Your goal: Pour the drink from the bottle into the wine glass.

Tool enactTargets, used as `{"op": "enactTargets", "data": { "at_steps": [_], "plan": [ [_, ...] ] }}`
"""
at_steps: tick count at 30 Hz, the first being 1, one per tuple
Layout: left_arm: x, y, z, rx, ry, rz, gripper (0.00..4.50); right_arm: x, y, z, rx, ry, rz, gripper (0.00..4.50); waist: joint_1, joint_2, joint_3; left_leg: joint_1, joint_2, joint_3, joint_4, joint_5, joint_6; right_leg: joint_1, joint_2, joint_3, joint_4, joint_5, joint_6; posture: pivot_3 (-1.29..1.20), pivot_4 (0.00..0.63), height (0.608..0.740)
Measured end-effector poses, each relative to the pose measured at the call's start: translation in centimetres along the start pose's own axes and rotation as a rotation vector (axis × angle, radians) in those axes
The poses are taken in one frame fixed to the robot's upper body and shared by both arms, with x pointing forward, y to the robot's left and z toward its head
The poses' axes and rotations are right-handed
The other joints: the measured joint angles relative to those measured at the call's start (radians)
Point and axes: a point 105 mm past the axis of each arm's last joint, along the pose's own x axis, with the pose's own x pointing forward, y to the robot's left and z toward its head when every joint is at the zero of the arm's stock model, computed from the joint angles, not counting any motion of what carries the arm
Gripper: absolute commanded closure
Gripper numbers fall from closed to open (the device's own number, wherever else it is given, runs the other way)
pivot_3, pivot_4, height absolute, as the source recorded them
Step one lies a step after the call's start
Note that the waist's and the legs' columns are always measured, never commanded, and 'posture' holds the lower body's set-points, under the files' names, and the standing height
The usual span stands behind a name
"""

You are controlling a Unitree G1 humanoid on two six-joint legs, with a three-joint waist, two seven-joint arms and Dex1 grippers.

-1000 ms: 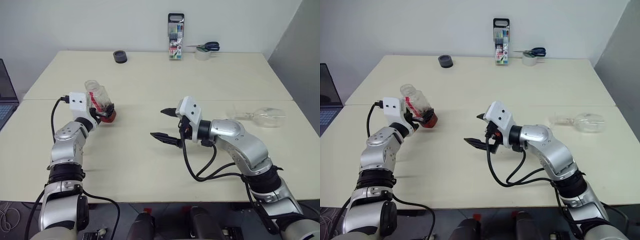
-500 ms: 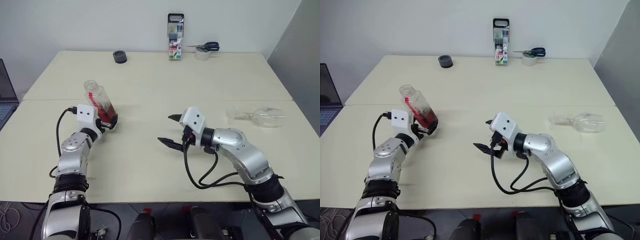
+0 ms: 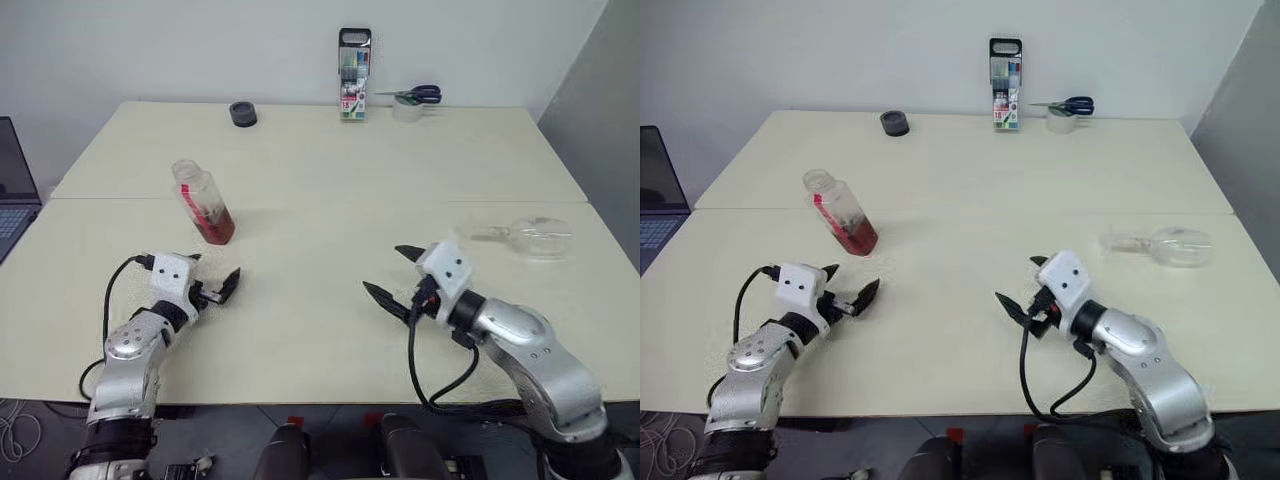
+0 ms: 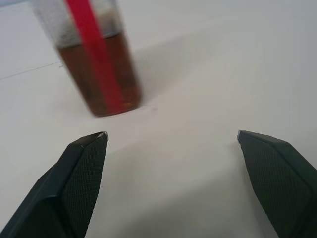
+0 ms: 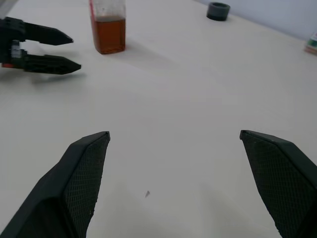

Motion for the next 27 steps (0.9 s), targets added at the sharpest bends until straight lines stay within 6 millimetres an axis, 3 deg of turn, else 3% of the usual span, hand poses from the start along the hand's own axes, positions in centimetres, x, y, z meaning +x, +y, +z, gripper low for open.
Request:
{"op": "enactTargets", "data": {
  "at_steps": [3, 8, 13, 18, 27],
  "plan": [
    [-0.3, -2.2, 1.0, 0.031, -0.013, -0.18, 0.02, -1.6, -2.2, -1.3, 0.17, 0.043, -0.142, 0.0, 0.005, 0.0, 0.0, 0.0, 0.0, 0.001, 0.0, 0.0, 0.0, 0.0, 0.0, 0.0, 0.0, 0.0, 0.0, 0.0, 0.15, 0.74],
    [0.6, -7.8, 3.9, 0.095, -0.08, -0.526, 0.02, -3.3, -8.3, -1.8, 0.538, -0.049, -0.481, 0.0, 0.006, 0.001, 0.0, 0.002, 0.001, 0.002, -0.001, 0.0, 0.0, 0.001, 0.002, 0.001, 0.0, 0.0, 0.0, 0.0, 0.15, 0.74],
    [1.7, -9.8, 7.1, 0.152, -0.153, -0.695, 0.02, -4.5, -11.9, -2.6, 0.786, -0.117, -0.703, 0.0, 0.003, 0.003, 0.0, 0.002, 0.001, 0.003, -0.003, 0.0, 0.0, 0.0, 0.003, 0.002, 0.001, 0.0, 0.0, 0.0, 0.15, 0.74],
    [2.3, -11.4, 9.9, 0.188, -0.221, -0.843, 0.02, -4.3, -13.2, -3.3, 0.986, -0.173, -0.781, 0.0, -0.003, 0.006, 0.0, 0.002, 0.001, 0.004, -0.003, 0.0, 0.0, 0.0, 0.002, 0.003, 0.001, 0.0, 0.0, 0.0, 0.15, 0.74],
    [3.4, -12.0, 10.5, 0.214, -0.244, -0.958, 0.02, -2.6, -13.7, -4.4, 1.198, -0.198, -0.806, 0.0, -0.02, 0.008, 0.0, 0.002, 0.001, 0.004, -0.003, 0.0, 0.001, 0.0, 0.003, 0.003, 0.001, 0.0, 0.0, 0.0, 0.15, 0.74]
  ]
}}
